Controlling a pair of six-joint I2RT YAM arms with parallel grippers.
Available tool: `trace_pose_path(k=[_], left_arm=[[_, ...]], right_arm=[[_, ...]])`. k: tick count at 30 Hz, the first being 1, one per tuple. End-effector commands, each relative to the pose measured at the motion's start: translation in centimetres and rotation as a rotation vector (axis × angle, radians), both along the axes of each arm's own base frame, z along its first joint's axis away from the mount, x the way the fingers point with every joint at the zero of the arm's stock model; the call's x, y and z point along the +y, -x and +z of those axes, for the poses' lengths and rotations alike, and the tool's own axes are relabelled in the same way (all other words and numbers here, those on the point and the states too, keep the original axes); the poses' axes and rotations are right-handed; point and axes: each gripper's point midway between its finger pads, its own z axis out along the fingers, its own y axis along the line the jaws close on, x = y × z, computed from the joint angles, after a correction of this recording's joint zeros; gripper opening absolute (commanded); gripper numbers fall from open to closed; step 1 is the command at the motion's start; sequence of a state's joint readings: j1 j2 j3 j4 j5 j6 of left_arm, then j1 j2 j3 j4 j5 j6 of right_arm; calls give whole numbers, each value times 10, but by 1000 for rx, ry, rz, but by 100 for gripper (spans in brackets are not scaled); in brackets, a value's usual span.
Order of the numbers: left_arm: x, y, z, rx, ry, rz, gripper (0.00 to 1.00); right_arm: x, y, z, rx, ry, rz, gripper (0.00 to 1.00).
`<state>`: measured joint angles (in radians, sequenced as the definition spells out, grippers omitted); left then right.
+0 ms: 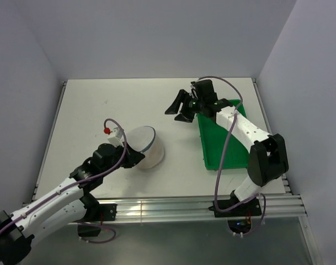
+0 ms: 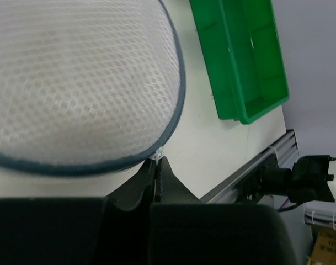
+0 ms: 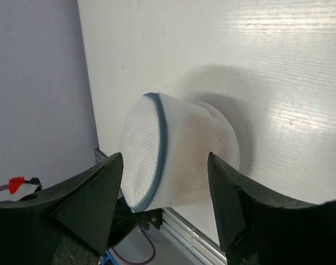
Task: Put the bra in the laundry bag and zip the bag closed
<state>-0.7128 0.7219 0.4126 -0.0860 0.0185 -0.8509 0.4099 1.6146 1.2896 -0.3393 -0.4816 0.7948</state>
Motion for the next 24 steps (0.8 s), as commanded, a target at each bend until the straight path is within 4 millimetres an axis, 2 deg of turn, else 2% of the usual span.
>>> trace_pose_path(k=[1,3,4,5,7,8,10,11,12,16,19,21,24], left_arm=[[-26,6,18,-64,70,-91,0],[-37,8,20,-73,83,-110,0],[-44,13,21,-76,84,-132,0],[-50,14,19,-74,77,-143,0],[-61,17,26,-88,90,-168,0],[-65,18,21,-76,76,-178,0],[-72,18,26,-87,87,-194,0],[-75,17,22,-79,80,-195,0],[-77,16,25,-84,85,-197,0],[-85,16,28,-87,88,-211,0],[-90,14,34,-98,87,-220,0],[-93,11,40,-112,81,-223,0],[-97,10,39,-109,67,-234,0]], right_arm=[[-9,8,21,-53,55,-54,70],[-6,29,26,-51,41,-48,70],[-7,41,13,-15,28,-68,70],[-5,55,24,-43,-7,-60,70],[-1,70,23,-37,-49,-74,70],[-4,83,14,-26,-51,-77,70],[7,99,10,-15,-76,-63,70],[6,108,-1,1,-68,-65,70],[14,118,-4,9,-74,-38,70],[29,135,-23,55,-95,-25,70],[36,145,-29,69,-114,-35,70],[37,146,-33,77,-125,-53,70],[42,144,-34,83,-151,-68,69]])
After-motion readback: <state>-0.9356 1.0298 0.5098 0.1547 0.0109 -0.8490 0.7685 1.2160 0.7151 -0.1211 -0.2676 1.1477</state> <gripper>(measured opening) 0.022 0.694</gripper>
